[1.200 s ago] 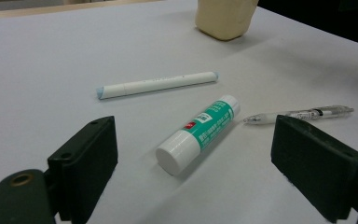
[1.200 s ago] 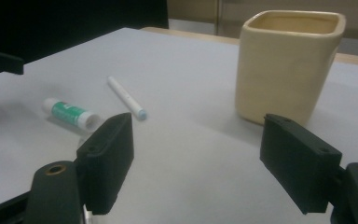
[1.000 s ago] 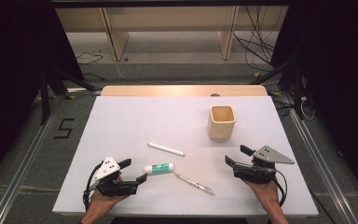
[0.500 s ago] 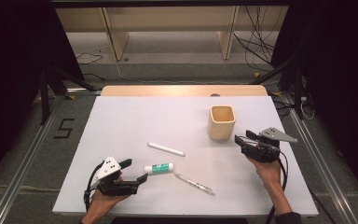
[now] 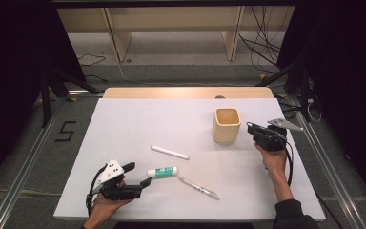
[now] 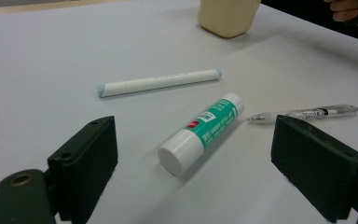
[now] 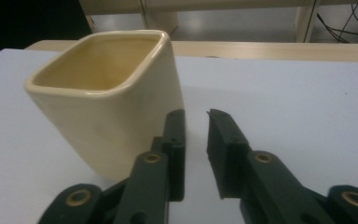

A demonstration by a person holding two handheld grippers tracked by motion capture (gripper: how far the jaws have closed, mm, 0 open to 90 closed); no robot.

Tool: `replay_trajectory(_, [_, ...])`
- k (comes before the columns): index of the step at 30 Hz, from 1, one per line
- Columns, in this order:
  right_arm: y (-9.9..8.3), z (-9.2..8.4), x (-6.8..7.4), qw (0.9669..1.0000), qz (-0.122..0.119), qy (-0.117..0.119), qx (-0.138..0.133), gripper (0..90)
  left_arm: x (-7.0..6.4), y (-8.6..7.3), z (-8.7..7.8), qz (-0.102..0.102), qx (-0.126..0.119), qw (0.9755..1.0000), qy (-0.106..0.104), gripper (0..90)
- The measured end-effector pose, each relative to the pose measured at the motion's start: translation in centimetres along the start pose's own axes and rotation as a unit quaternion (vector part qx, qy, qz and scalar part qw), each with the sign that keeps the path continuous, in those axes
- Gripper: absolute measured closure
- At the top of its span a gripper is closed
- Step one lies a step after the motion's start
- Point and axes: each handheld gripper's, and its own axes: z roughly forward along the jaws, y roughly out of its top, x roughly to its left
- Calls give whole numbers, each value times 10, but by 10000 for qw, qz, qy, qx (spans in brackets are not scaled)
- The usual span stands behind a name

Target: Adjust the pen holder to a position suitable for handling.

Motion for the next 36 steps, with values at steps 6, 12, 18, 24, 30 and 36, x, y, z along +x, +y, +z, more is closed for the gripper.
replay_trajectory(6, [1, 20, -9, 9998, 67, -87, 183, 893, 0, 0, 1, -1, 4, 10000, 4, 143])
replay_trajectory(12, [-4, 36, -11, 9993, 41, -131, 342, 900, 0, 0, 1, 12, 10, 10000, -5, 144])
replay_trajectory(18, [-8, 49, -10, 9987, -38, -123, 495, 900, -1, 0, 1, 3, -2, 10000, -6, 144])
replay_trajectory(24, [-9, 53, -9, 9987, -60, -43, 506, 900, 0, 0, 1, 18, 12, 10000, -6, 144])
replay_trajectory(30, [-10, 58, -2, 9983, -140, 61, 555, 900, -1, 0, 2, 4, 0, 10000, -3, 144])
replay_trajectory(36, [-10, 60, 3, 9980, -197, 100, 593, 900, 0, 0, 2, -2, 1, 10000, -1, 144])
